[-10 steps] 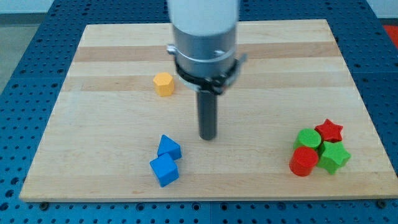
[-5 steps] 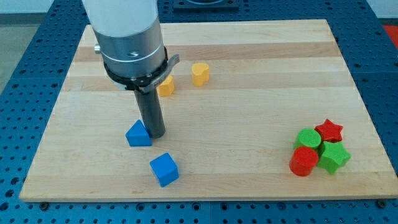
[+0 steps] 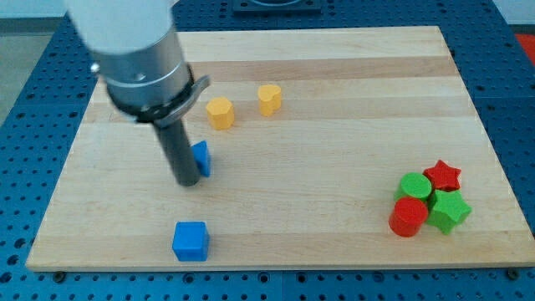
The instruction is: Move the blue triangle below the yellow hexagon
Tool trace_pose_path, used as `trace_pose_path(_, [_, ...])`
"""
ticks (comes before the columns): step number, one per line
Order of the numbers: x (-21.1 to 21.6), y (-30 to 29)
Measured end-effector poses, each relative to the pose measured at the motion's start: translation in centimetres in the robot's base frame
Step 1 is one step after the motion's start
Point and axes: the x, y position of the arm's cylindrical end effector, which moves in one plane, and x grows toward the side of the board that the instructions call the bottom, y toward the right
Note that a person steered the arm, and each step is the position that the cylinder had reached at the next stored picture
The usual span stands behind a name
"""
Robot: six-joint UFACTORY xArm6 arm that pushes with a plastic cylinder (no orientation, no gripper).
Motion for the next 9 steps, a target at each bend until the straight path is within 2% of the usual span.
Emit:
trace_pose_path(1, [-0.1, 0.9])
trace_pose_path(3, [-0.1, -7.9])
trace_pose_path(4, [-1.9, -8.2])
trace_pose_path(6, [-2.5, -2.4])
trace_pose_path(9, [-1.2, 0.3])
